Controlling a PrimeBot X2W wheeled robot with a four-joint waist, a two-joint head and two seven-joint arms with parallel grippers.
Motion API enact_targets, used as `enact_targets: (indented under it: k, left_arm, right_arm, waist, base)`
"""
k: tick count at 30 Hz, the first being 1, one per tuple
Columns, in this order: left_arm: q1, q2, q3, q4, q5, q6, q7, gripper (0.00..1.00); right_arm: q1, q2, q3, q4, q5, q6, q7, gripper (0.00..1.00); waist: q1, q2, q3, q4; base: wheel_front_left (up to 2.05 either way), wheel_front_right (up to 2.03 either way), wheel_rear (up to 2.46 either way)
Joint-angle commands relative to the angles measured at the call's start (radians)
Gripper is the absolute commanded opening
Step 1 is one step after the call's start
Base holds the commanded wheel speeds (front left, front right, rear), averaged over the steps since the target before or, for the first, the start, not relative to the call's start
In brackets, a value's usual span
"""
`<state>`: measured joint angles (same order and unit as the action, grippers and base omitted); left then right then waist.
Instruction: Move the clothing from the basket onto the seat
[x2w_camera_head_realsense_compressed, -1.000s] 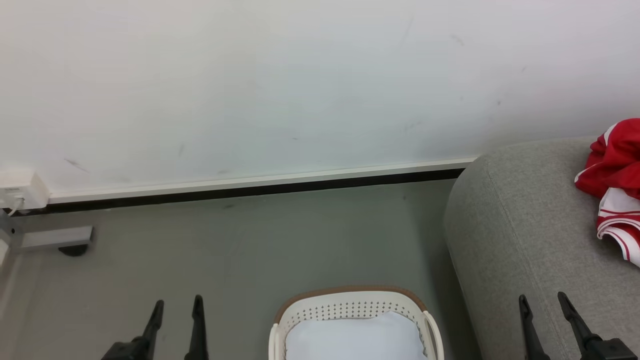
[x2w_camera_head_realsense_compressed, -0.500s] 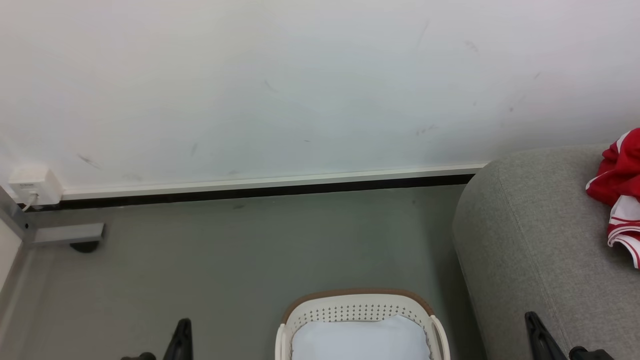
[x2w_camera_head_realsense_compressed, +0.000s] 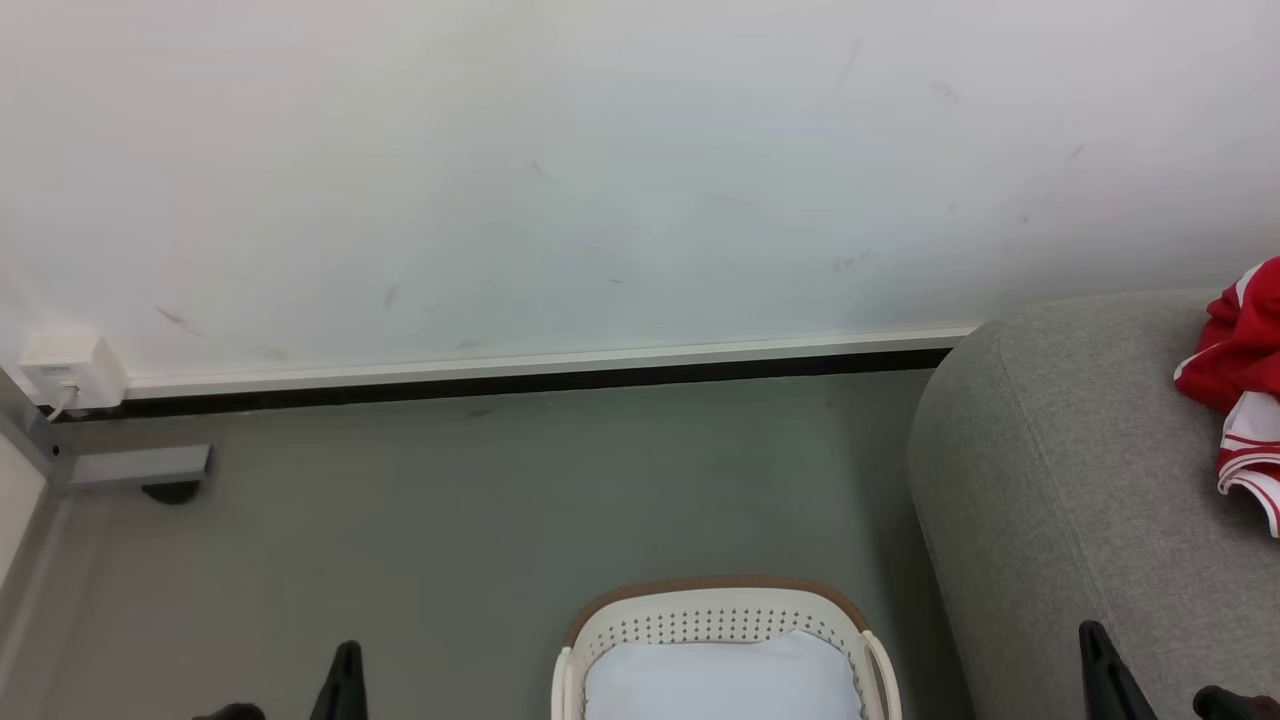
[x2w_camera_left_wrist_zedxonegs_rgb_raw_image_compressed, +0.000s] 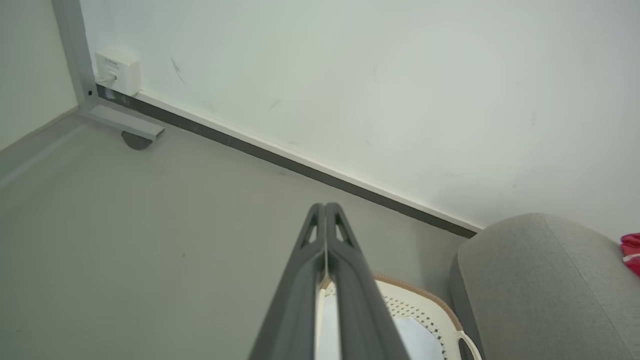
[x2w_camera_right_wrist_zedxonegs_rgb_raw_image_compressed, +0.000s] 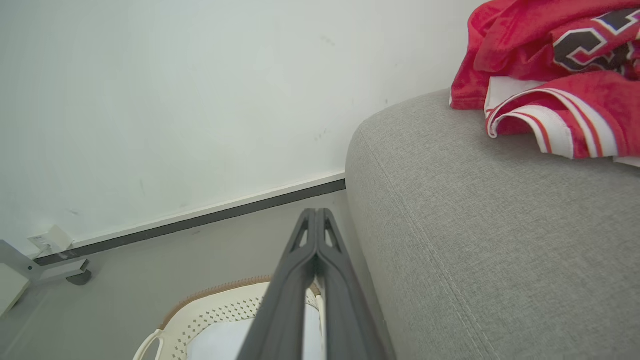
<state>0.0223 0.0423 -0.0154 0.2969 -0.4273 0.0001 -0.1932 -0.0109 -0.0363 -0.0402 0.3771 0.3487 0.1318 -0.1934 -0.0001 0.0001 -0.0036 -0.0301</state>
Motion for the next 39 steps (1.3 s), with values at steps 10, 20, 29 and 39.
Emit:
enact_targets:
  k: [10, 20, 29, 39]
  left_arm:
    - [-0.039, 0.005, 0.022, -0.024, -0.19, -0.022, 0.046, 0.0]
    - [-0.056, 0.006, 0.038, -0.029, -0.339, -0.038, 0.084, 0.0]
    - [-0.068, 0.006, 0.051, -0.032, -0.458, -0.052, 0.116, 0.0]
    - [-0.081, 0.007, 0.065, -0.035, -0.579, -0.064, 0.148, 0.0]
  right_arm:
    - [-0.036, -0.01, -0.013, -0.038, 0.2, 0.0, 0.045, 0.0]
    - [-0.047, -0.011, -0.022, -0.053, 0.357, -0.001, 0.083, 0.0]
    - [-0.058, -0.012, -0.03, -0.064, 0.484, -0.001, 0.115, 0.0]
    - [-0.065, -0.013, -0.038, -0.075, 0.613, -0.001, 0.148, 0.0]
  waist:
    - [0.0001, -0.0001, 0.0, 0.003]
    - [0.0001, -0.0001, 0.001, 0.005]
    - [0.0001, -0.0001, 0.001, 0.008]
    - [0.0001, -0.0001, 0.001, 0.011]
  base:
    - [0.0, 0.0, 0.0]
    - [0.0, 0.0, 0.0]
    - [0.0, 0.0, 0.0]
    - [0.0, 0.0, 0.0]
